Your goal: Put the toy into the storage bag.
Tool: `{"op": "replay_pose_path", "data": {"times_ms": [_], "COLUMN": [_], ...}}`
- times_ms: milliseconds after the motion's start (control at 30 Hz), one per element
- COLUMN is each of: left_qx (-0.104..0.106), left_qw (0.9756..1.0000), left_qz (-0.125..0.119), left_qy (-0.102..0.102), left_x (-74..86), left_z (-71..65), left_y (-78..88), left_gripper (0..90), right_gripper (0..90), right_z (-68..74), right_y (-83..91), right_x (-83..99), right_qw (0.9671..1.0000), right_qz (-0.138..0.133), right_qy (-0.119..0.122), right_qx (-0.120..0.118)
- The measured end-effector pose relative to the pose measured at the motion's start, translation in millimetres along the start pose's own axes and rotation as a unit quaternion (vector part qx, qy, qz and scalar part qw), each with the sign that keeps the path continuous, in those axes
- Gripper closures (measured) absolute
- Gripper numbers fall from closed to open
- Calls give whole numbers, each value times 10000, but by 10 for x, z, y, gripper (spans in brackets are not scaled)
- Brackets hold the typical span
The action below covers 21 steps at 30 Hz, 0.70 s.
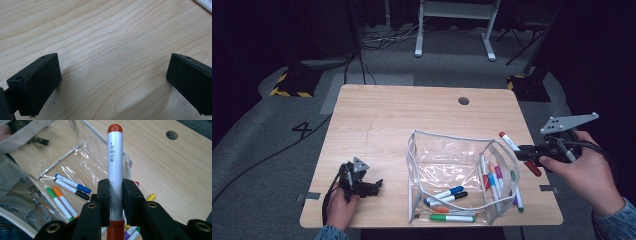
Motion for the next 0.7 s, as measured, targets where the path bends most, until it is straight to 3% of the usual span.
{"op": "replay_pose_path", "data": {"times_ms": [300,700], "left_qx": [0,-1], "left_qw": [10000,10000], "left_qz": [3,3], "left_qy": [-15,-13], "left_x": [0,0], "left_z": [2,2], "left_y": [0,0], "left_gripper": [0,0], "right_gripper": [770,770], "right_z": [473,943], "right_y": [-146,-527], "right_x": [-156,-165], "right_qw": [9965,9842], "right_qz": [280,870], "right_qy": [649,1226], "right_qx": [-437,-935]}}
Point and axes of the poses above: each handheld gripper's, and its own axes: y roughly backward along the jaws, x roughly out of its underside, z roughly to its left, the point moved 6 cm from there along -y, roughly forward along the jaws, and after that the axes turned 15 degrees about -y, right-handed, at the moved point
